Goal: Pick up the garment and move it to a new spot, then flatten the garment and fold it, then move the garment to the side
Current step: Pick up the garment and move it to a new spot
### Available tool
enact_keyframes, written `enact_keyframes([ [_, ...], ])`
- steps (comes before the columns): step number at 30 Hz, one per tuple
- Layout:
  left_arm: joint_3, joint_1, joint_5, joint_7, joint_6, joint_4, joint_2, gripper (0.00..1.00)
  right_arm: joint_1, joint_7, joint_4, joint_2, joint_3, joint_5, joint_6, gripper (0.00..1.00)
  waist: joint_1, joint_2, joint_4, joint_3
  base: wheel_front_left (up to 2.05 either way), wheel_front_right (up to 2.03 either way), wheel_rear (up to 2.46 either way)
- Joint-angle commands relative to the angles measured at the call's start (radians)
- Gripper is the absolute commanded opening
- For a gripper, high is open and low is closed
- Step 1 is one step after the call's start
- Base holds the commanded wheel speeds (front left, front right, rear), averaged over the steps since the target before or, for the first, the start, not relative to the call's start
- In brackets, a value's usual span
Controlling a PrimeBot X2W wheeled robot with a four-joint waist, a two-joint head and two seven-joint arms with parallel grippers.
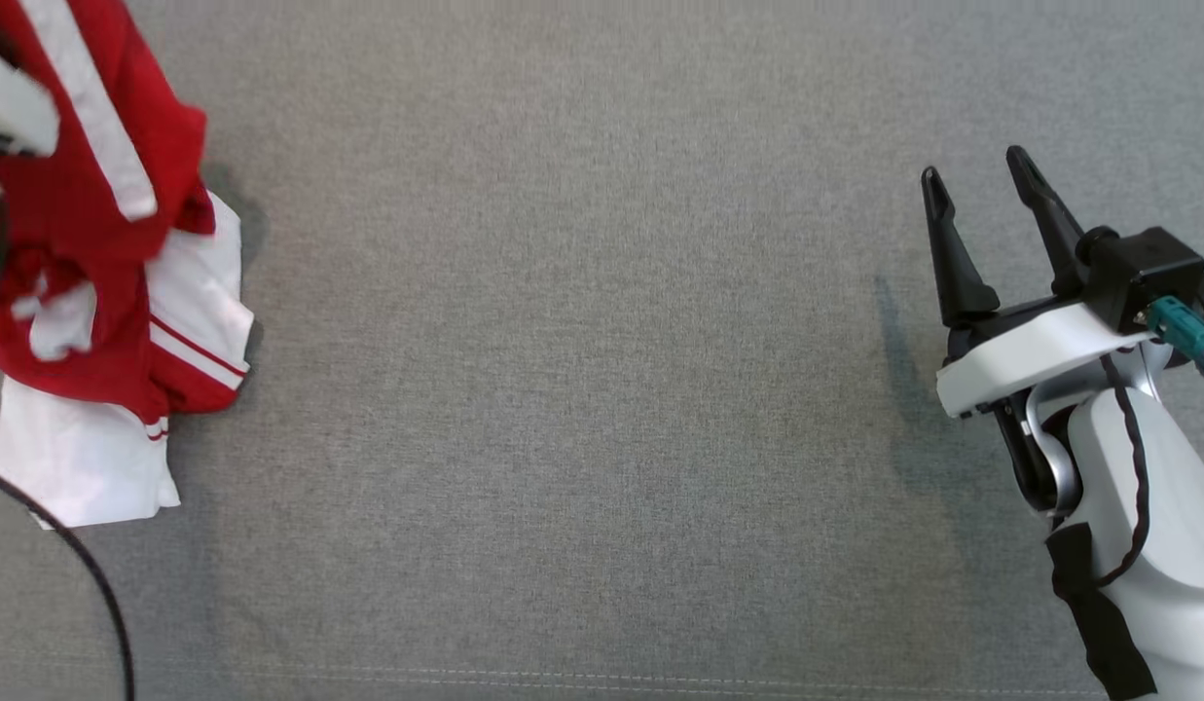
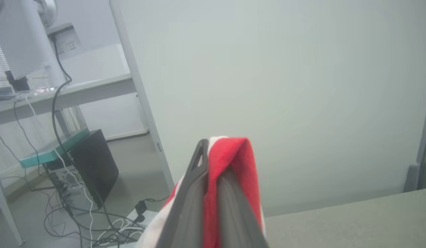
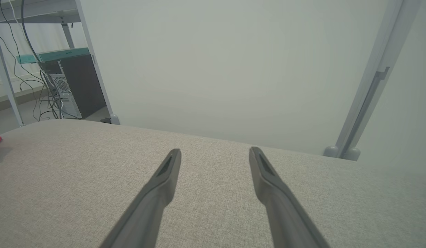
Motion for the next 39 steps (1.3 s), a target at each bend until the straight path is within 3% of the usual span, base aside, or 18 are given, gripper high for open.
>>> enact_keyframes([
  [1,0.027,-0.045,0.008,-0.010,0.003,-0.069,0.031,0.00,0.026,-0.013,-0.020,0.007,0.004,0.009,0.004,1.00,0.0000,0.0000,0.000,-0.037,0.00,0.00,0.00],
  [6,-0.007,-0.006,0.020,-0.010,-0.005,-0.242,-0.053,0.00,0.047,-0.013,-0.013,0.019,-0.002,0.011,0.004,1.00,0.0000,0.0000,-0.022,-0.100,0.00,0.00,0.00],
  [11,-0.070,0.108,-0.009,-0.011,-0.012,-0.307,-0.167,0.00,0.072,-0.013,-0.008,0.029,-0.002,0.011,0.004,1.00,0.0000,0.0000,-0.079,-0.153,0.00,0.00,0.00],
  [19,-0.177,0.260,-0.009,-0.011,-0.023,-0.181,-0.317,0.00,0.089,-0.013,0.002,0.022,-0.003,0.012,0.004,1.00,0.0000,0.0000,-0.170,-0.142,0.00,0.00,0.00],
  [24,-0.246,0.349,0.023,-0.011,-0.035,-0.023,-0.363,0.00,0.087,-0.013,0.007,0.027,0.009,0.016,0.004,1.00,0.0000,0.0000,-0.218,-0.124,0.00,0.00,0.00],
  [25,-0.261,0.363,0.036,-0.011,-0.036,0.005,-0.368,0.13,0.087,-0.013,0.009,0.026,0.010,0.018,0.004,1.00,0.0000,0.0000,-0.223,-0.123,0.00,0.00,0.00],
  [26,-0.271,0.378,0.042,-0.011,-0.038,0.031,-0.373,0.48,0.087,-0.013,0.011,0.025,0.012,0.020,0.004,1.00,0.0000,0.0000,-0.226,-0.123,0.00,0.00,0.00],
  [27,-0.274,0.391,0.043,-0.011,-0.039,0.047,-0.378,1.00,0.087,-0.013,0.011,0.024,0.013,0.020,0.004,1.00,0.0000,0.0000,-0.227,-0.124,0.00,0.00,0.00],
  [32,-0.249,0.442,0.057,-0.011,-0.036,0.072,-0.387,1.00,0.092,-0.013,0.012,0.017,0.022,0.022,0.004,1.00,0.0000,0.0000,-0.210,-0.142,0.00,0.00,0.00],
  [39,-0.139,0.537,0.119,-0.011,0.002,-0.068,-0.358,1.00,0.101,-0.013,-0.018,0.014,0.103,0.043,0.004,1.00,0.0000,0.0000,-0.142,-0.183,0.00,0.00,0.00],
])
